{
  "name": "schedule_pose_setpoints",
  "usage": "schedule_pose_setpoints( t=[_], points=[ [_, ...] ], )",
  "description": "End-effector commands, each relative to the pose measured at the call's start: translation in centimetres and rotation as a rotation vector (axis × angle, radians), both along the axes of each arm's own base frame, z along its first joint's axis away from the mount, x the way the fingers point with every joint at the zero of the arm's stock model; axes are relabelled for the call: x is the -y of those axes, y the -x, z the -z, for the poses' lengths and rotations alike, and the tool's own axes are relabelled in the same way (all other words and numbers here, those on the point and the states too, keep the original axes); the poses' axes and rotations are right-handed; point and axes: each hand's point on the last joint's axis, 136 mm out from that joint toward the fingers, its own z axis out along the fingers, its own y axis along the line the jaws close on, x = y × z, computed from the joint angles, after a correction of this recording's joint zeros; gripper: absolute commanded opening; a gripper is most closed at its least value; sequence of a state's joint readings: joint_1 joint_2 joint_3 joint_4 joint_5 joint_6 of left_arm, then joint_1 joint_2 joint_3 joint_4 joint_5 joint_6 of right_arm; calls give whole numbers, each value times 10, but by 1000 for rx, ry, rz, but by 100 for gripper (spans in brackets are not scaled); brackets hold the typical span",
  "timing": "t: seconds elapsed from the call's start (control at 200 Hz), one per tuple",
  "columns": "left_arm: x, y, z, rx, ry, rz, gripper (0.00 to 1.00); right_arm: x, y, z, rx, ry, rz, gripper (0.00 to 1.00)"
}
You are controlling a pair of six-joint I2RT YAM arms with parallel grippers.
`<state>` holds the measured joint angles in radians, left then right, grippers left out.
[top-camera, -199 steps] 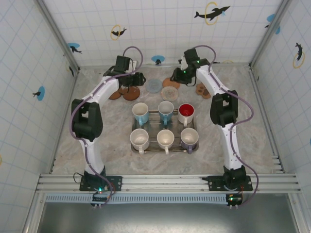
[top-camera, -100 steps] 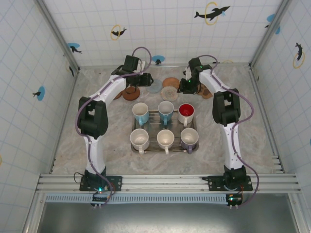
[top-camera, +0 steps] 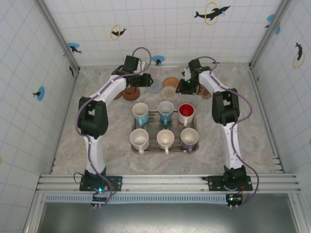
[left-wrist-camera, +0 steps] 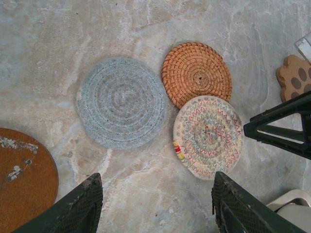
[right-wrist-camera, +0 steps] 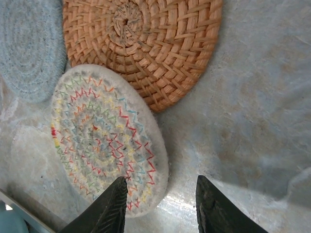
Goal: Place the cup by the coaster
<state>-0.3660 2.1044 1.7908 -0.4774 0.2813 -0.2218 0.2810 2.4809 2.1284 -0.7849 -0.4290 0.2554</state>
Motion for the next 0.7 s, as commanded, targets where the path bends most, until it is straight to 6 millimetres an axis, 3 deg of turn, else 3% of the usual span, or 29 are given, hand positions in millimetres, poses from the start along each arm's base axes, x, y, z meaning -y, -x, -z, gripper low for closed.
schedule_pose_setpoints(
  t=[0.0, 0.4, 0.696],
  points=[
    [4, -1, 0, -14, -4, -7, 60, 0, 2, 17, -31, -14, 2, 41],
    [2, 0, -1, -13, -13, -9, 60, -7, 2, 31, -54, -36, 6, 39],
    [1, 1, -1, -16, -20, -11, 60, -10, 3, 40, -71, -46, 13, 29]
  ],
)
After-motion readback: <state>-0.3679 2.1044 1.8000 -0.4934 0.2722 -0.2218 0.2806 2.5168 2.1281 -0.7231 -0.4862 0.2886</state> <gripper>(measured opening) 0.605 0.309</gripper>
